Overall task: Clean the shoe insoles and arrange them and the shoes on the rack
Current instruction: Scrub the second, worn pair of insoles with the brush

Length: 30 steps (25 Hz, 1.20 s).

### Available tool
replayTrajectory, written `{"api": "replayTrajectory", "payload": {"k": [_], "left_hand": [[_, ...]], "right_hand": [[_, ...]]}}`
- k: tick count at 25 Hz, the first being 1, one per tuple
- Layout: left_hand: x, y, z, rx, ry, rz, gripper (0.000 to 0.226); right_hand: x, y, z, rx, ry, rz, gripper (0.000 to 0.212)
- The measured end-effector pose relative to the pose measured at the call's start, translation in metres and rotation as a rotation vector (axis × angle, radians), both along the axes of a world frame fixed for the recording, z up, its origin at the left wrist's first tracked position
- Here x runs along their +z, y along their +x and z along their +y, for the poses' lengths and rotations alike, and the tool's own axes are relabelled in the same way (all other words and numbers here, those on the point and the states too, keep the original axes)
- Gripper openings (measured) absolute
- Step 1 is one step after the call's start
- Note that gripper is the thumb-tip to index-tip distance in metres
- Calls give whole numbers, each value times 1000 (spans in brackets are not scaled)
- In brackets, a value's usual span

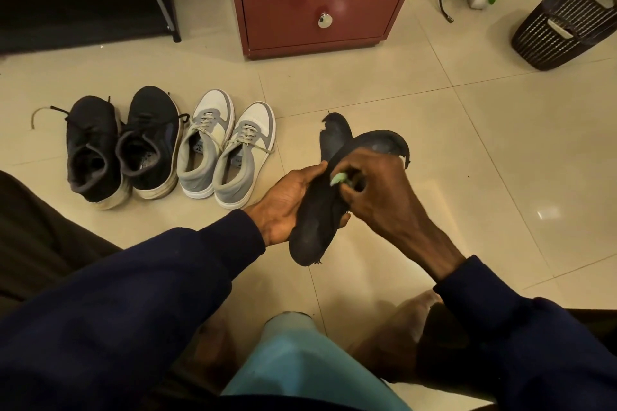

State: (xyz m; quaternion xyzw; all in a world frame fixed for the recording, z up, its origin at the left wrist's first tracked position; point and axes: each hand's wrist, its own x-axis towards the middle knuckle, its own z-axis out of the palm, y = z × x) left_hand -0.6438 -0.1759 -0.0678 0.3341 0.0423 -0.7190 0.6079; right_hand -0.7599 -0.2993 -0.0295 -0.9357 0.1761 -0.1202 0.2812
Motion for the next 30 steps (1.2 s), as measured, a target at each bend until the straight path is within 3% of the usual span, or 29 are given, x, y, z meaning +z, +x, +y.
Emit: {"api": "replayTrajectory", "payload": {"k": [6, 10, 15, 20, 25, 30], "left_hand": [[2, -3, -1, -29, -46, 1, 53], [0, -1, 1, -2, 7, 14, 40], [0, -3, 0, -33, -34, 7, 52], [3, -2, 1, 23, -2, -20, 44], [1, -2, -1, 38, -1, -38, 51], [0, -1, 0, 77, 76, -63, 37]], "right_hand": [[3, -5, -27, -199, -89, -80, 16], [4, 1, 1, -13, 102, 54, 12], [7, -5, -30, -191, -61, -76, 16], [7, 0, -1, 39, 176, 100, 14], [7, -2, -20, -152, -17, -80, 16], [4, 2, 8, 95, 29, 16, 15]]}}
